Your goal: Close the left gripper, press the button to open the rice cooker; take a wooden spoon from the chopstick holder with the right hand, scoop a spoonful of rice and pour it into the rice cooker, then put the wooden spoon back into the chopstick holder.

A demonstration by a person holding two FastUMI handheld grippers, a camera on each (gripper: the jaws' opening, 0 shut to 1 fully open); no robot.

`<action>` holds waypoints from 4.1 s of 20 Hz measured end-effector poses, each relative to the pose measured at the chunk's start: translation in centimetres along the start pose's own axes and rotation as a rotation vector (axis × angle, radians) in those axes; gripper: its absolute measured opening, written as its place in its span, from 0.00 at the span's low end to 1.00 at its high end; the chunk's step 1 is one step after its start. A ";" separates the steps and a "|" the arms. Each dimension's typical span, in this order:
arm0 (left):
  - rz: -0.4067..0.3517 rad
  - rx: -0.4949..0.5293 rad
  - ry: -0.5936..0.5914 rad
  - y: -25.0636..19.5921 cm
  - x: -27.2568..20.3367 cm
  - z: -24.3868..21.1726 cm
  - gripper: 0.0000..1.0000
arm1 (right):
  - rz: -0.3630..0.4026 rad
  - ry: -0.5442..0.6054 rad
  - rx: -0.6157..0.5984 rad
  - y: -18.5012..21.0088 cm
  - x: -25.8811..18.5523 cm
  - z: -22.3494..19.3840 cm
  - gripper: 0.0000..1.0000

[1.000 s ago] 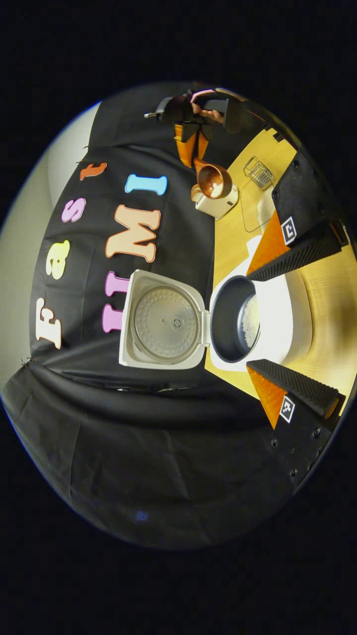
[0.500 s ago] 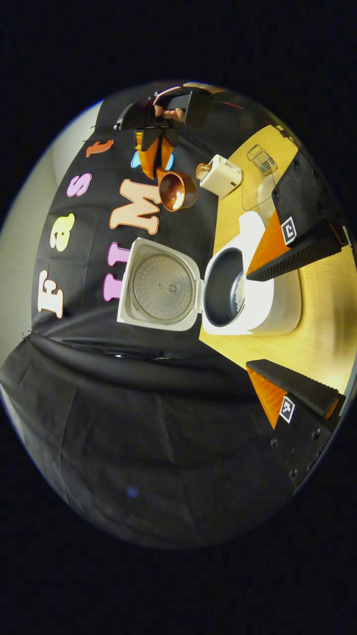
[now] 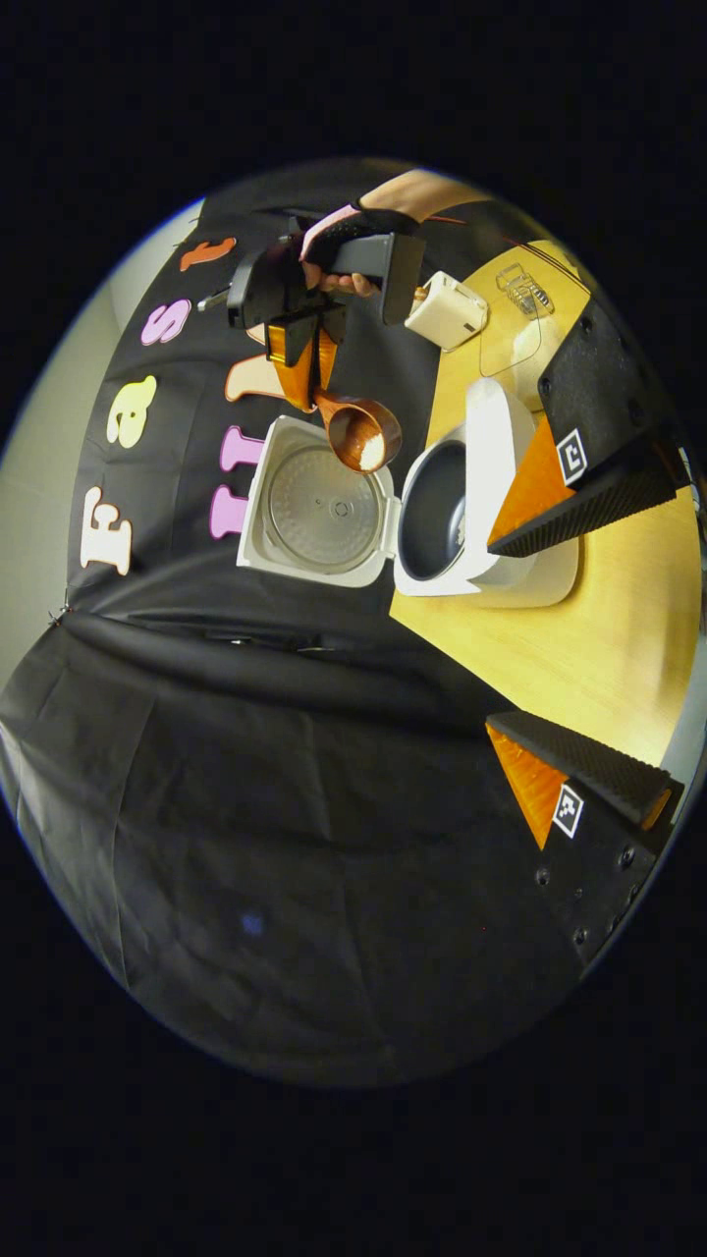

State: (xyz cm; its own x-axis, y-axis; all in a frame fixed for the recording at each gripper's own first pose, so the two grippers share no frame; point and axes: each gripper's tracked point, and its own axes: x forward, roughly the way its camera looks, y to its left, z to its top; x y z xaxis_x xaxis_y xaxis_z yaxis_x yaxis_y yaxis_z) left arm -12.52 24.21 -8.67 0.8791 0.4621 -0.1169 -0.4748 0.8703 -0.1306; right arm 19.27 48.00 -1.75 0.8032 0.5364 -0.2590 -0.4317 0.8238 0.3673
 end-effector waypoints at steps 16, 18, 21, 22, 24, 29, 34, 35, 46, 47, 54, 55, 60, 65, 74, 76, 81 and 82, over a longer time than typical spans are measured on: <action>-0.012 0.016 0.009 -0.3 0.4 -0.5 0.94 | -0.009 -0.122 -0.931 3.5 2.3 -4.8 0.05; -0.024 0.023 0.015 -0.9 0.5 -0.6 0.94 | 0.000 -0.144 -1.006 4.2 2.1 -5.1 0.05; -0.051 0.032 0.016 -1.8 0.5 -0.7 0.94 | 0.001 -0.214 -1.144 5.1 1.5 -4.3 0.05; -0.057 0.034 0.019 -2.1 0.5 -0.8 0.94 | 0.005 -0.243 -1.195 5.6 1.0 -4.0 0.05; -0.068 0.041 0.019 -2.8 0.5 -0.8 0.94 | 0.017 -0.291 -1.280 6.5 0.4 -3.8 0.05; -0.094 0.066 0.008 -3.6 0.7 -0.4 0.94 | 0.032 -0.303 -1.314 6.4 -0.1 -3.7 0.06; -0.139 0.095 0.001 -5.6 1.3 0.1 0.94 | 0.020 -0.246 -1.076 3.4 -1.1 -1.6 0.04; -0.151 0.095 0.003 -6.1 1.3 0.0 0.94 | 0.017 -0.228 -1.001 2.5 -1.4 -1.0 0.04; -0.230 0.124 0.001 -10.4 2.8 0.3 0.94 | -0.065 -0.208 -0.416 -10.1 -10.0 9.0 0.05; -0.234 0.124 0.003 -10.8 2.8 0.3 0.94 | -0.073 -0.208 -0.373 -11.5 -11.1 9.7 0.05; -0.198 0.132 -0.002 -12.4 2.9 0.4 0.94 | -0.240 -0.255 -0.236 -25.2 -18.8 13.3 0.05; -0.191 0.125 -0.005 -12.5 2.9 0.5 0.94 | -0.273 -0.265 -0.228 -27.3 -19.9 13.7 0.05; -0.150 0.127 -0.005 -13.2 3.2 0.5 0.94 | -0.422 -0.247 -0.216 -36.2 -23.9 13.4 0.05; -0.124 0.129 -0.009 -13.8 3.6 0.8 0.94 | -0.500 -0.183 -0.222 -42.6 -24.6 8.1 0.05; -0.092 0.147 -0.015 -13.8 3.3 0.8 0.94 | -0.541 -0.029 -0.308 -47.2 -23.9 0.8 0.05; -0.088 0.151 -0.015 -13.7 3.1 0.8 0.94 | -0.546 -0.008 -0.326 -47.4 -23.6 -0.2 0.05; -0.095 0.156 -0.024 -13.6 2.8 1.1 0.94 | -0.545 0.039 -0.354 -47.4 -22.9 -1.9 0.10; -0.096 0.158 -0.025 -13.5 2.9 1.2 0.94 | -0.545 0.052 -0.350 -47.4 -22.8 -2.1 0.09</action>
State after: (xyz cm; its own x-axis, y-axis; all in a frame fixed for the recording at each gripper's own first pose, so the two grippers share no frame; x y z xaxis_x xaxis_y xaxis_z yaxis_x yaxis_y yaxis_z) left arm -3.46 13.98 -6.09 0.9217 0.3782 -0.0864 -0.3783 0.9255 0.0161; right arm 20.56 -2.93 -15.11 0.9279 0.0255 -0.3720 -0.0833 0.9866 -0.1400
